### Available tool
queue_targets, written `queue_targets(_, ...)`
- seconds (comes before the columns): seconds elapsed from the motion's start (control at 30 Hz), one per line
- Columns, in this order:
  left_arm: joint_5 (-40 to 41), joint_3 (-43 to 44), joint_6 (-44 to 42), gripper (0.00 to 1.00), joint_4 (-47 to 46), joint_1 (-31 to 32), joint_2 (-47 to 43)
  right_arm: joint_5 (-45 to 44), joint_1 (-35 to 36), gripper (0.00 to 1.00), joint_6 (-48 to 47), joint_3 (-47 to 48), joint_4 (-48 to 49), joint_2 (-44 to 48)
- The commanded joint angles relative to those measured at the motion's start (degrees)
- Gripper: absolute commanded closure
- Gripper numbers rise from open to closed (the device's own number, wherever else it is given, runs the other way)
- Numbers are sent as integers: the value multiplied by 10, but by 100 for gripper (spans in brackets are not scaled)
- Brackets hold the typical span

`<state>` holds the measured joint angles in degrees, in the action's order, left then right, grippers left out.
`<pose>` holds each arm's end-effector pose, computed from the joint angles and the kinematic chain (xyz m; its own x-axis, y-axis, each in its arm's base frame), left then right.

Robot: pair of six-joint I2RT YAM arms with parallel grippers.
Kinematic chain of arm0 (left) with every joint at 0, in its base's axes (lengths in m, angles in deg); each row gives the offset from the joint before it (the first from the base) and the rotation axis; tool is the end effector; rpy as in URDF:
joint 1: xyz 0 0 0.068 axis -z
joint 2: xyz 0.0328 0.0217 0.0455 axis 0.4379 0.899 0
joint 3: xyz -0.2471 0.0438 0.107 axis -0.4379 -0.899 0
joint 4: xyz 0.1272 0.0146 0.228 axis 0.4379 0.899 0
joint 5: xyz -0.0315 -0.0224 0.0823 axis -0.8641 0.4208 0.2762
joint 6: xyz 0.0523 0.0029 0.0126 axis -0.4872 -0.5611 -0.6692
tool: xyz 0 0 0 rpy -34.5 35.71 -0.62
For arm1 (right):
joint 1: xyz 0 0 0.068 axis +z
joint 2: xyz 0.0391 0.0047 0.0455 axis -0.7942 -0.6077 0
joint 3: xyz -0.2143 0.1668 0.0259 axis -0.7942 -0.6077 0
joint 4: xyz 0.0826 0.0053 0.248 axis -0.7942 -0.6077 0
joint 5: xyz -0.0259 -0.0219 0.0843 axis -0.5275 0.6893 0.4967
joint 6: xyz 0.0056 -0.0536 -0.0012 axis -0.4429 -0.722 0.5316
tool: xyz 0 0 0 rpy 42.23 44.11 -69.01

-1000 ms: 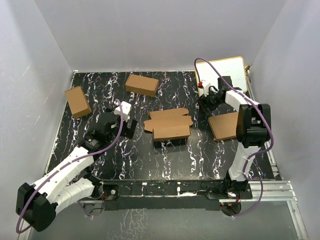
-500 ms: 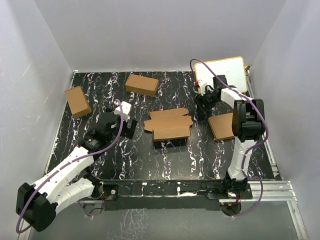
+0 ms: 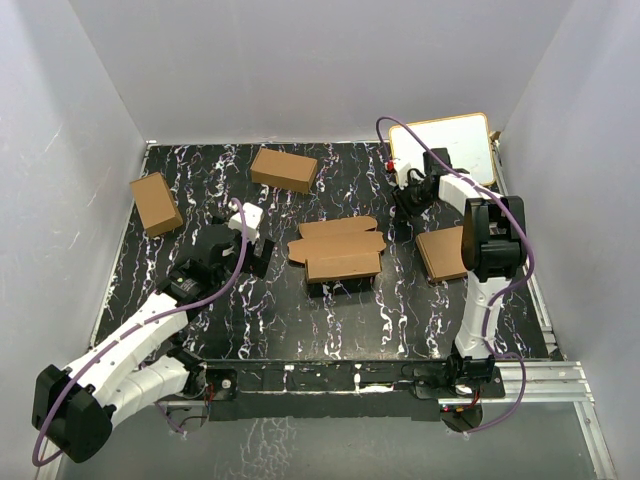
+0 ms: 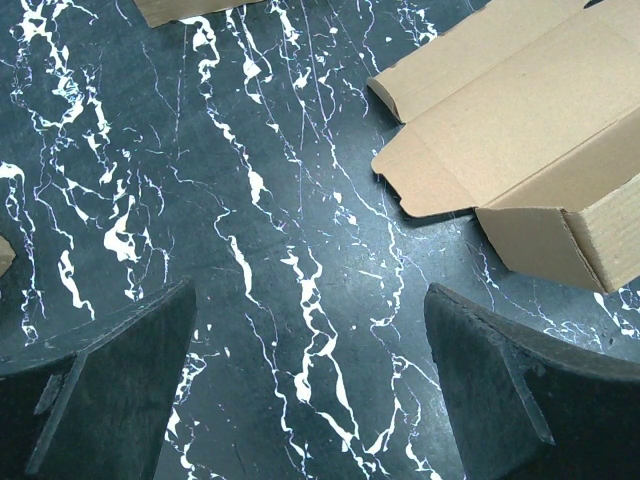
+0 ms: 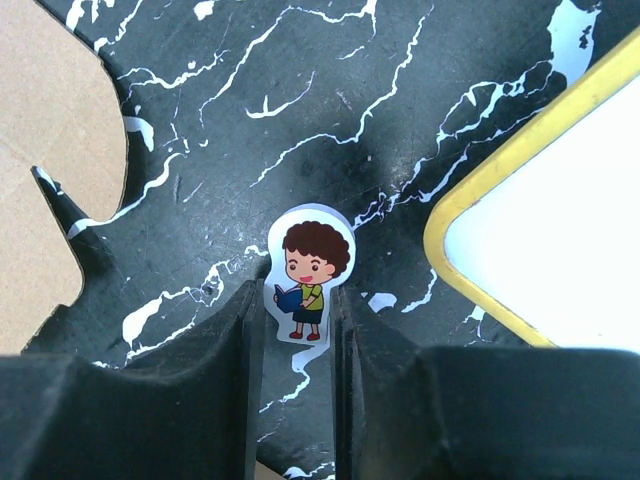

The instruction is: Fold the paper box

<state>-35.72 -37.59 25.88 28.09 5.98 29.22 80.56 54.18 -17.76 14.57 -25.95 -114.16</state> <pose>0.1861 -0.1088 0.2763 -0.2753 0.2541 -0.9272 0.4017 0.9066 0.1292 0.4313 0.0290 0.1602 -0.5898 -0.5479 -0.5932 -0.7257 0.6818 0.0918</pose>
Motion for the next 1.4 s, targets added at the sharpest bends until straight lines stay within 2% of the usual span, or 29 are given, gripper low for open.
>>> queue_targets(0.0,9,7,-7,5,3,-5,-1,1,2,80,-10,2,8,4)
queue_targets(0.2,9,8,-7,5,3,-5,-5,44,1,86,-15,-37,11,77)
queue_targets(0.47,4,9,-5,5,4,-7,-6,219,1,90,-36,-128,15,219)
queue_targets(0.67,4,8,-4,5,4,-7,-1,323,16,91,-37,-161,15,260)
queue_targets(0.93,7,7,-5,5,4,-7,3,315,58,92,-39,-166,7,247)
queue_targets(1.37,7,8,-4,5,4,-8,4,280,119,92,-109,-156,-62,216)
